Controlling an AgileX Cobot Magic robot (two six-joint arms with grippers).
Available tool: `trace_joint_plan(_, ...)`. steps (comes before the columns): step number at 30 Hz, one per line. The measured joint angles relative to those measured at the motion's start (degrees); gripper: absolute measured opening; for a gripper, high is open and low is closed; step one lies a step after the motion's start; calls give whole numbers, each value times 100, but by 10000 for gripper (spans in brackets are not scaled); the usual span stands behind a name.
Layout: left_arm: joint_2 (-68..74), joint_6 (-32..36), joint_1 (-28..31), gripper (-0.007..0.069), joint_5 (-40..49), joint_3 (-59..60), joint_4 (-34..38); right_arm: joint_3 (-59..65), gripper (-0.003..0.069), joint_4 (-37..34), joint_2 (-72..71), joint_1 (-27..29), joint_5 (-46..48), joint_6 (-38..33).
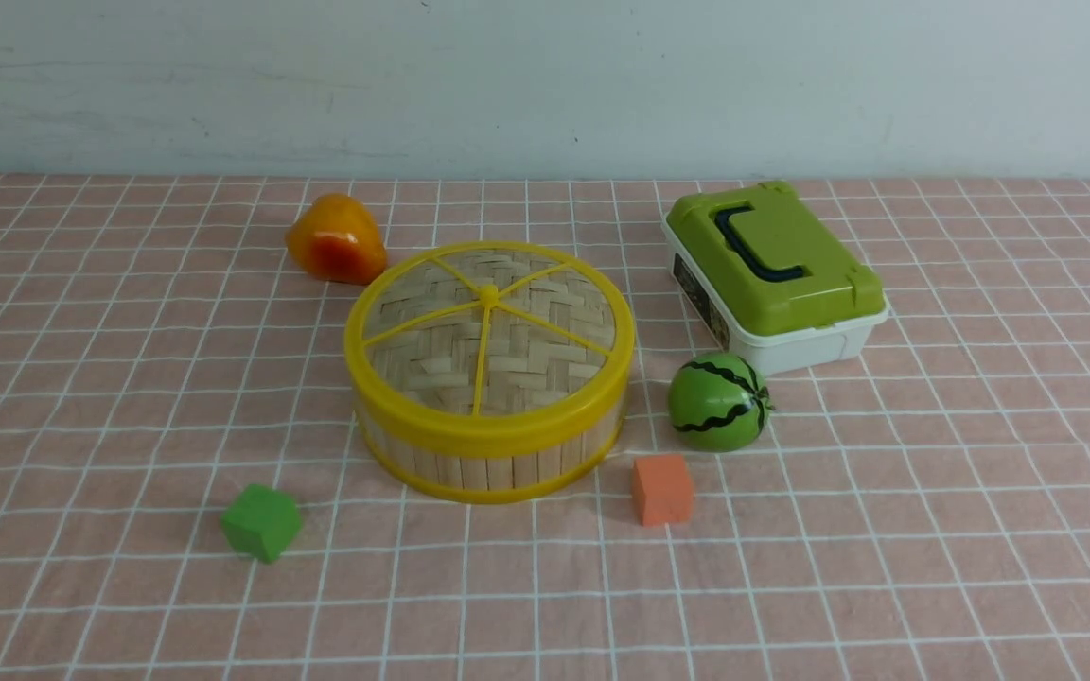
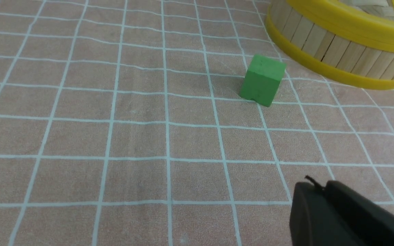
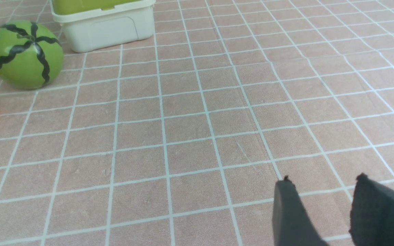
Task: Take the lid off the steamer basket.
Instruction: Use the left arm to lift the lid of the steamer
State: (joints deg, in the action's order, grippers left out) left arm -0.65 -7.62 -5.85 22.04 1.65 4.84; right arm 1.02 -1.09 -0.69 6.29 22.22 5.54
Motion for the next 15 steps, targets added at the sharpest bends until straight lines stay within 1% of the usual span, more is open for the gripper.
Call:
trace_joint_plan(4,0,0,0,46,-805,4,2,0,241,0,0,0,0,0)
trace_joint_plan(8,0,31,5,51,-1947,4,-17,0,241,0,0,0,0,0)
trace_joint_plan(9,0,56,5,53,-2374,4,-66,0,241,0,0,0,0,0)
trace_joint_plan(10,0,56,5,53,-2511,4,-71,0,241,0,0,0,0,0)
trace_joint_plan(13,0,32,5,58,-3697,4,-94,0,241,0,0,0,0,0)
trace_joint_plan(14,0,27,5,58,-3748,4,-94,0,241,0,0,0,0,0)
trace_joint_plan(15,0,-41,5,58,-3991,4,-94,0,241,0,0,0,0,0)
